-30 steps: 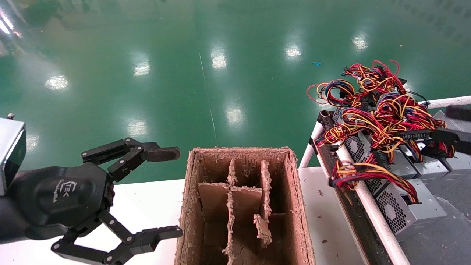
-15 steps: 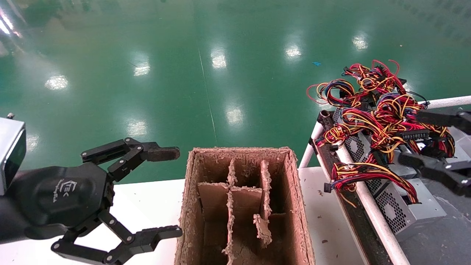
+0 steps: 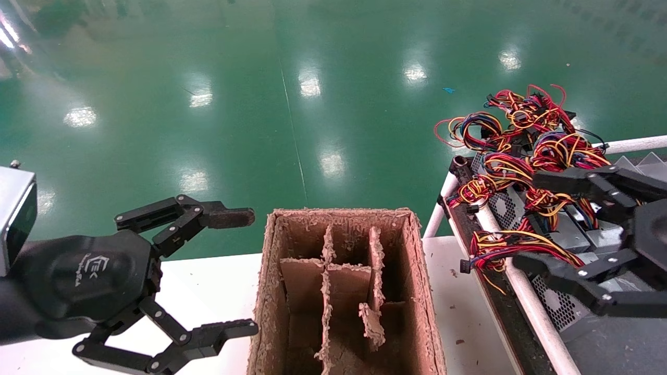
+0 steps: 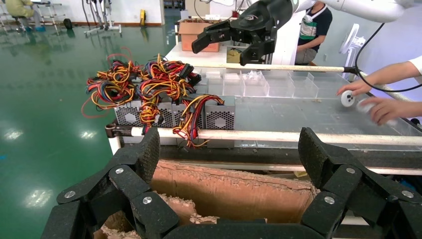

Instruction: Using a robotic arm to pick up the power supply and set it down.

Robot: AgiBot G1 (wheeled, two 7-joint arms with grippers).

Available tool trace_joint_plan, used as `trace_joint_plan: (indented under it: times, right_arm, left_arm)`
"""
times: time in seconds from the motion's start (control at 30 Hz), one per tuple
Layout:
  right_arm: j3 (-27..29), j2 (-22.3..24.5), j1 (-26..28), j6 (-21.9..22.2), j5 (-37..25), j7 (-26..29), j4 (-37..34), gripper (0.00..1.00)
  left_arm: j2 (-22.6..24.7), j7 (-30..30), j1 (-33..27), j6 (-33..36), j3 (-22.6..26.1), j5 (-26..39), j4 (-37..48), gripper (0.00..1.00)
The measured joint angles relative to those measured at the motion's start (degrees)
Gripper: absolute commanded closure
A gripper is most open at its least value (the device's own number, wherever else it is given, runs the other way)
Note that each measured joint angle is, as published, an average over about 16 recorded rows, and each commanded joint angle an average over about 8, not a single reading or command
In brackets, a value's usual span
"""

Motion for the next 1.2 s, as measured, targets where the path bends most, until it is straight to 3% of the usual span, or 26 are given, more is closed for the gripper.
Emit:
trace_joint_plan:
  times: [1.2]
  right_arm:
    - [2.2,-15.0,0.8,-5.2,-5.1,2.9,7.0,0.0]
  left_arm:
    - [0.0,0.0,0.0,0.0,0.0,0.0,0.0,0.0]
